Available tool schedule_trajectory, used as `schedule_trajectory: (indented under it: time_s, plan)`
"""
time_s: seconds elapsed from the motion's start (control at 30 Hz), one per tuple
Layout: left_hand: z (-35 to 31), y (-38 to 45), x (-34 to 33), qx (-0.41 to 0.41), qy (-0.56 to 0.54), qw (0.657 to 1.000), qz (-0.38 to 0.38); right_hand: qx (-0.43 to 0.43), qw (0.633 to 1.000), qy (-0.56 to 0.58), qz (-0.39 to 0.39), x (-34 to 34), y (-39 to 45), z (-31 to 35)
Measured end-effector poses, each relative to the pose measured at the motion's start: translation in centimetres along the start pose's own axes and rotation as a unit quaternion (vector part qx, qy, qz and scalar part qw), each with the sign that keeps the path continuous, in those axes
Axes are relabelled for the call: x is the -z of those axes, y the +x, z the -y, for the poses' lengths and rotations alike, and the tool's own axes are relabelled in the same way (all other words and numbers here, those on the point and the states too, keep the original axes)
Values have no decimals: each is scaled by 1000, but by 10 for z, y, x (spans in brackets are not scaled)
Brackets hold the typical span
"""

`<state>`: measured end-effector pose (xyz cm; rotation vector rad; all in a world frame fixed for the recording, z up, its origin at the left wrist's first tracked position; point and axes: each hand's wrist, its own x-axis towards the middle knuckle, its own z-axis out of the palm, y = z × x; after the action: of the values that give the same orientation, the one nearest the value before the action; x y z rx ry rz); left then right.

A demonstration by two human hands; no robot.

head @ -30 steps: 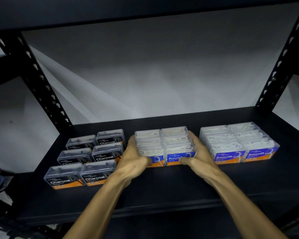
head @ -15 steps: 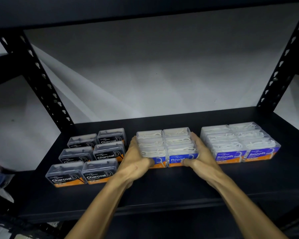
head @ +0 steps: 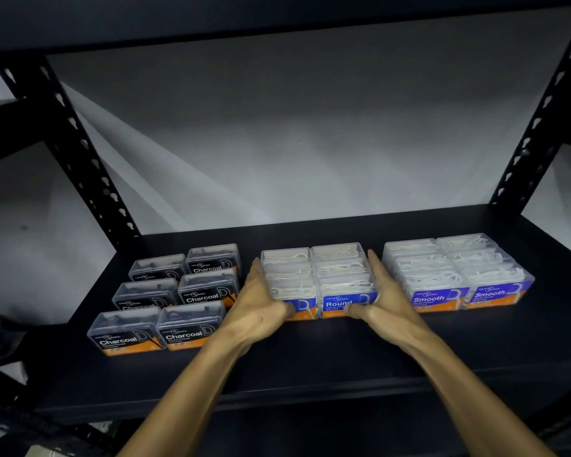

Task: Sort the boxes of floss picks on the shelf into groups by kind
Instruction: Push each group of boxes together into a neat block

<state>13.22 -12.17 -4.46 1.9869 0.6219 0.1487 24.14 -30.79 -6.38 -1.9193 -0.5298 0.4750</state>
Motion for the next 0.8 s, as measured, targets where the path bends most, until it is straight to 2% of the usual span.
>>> schedule_trajectory:
  time_s: [0.27, 0.37, 0.47, 0.6, 0.7, 0.8]
  plan:
    - [-6, -5, 4, 11, 20, 1000, 2, 49, 998, 2, -42, 0, -2, 2]
    - [-16, -9, 11, -13, 32, 999, -20, 87, 991, -59, -79, -1, -7, 9]
    - [-28, -14, 24, -56, 42, 995, -69, 160, 966, -162, -125, -6, -10, 21]
    - [-29, -14, 61, -120, 153, 967, -164, 250, 936, -191, -159, -23, -6, 45]
    - [-20, -9, 103, -123, 238, 948, -172, 291, 924, -193, -155, -44, 6, 66]
    - [-2, 5, 148, -99, 328, 928, -148, 311, 921, -213, -94, -66, 28, 88]
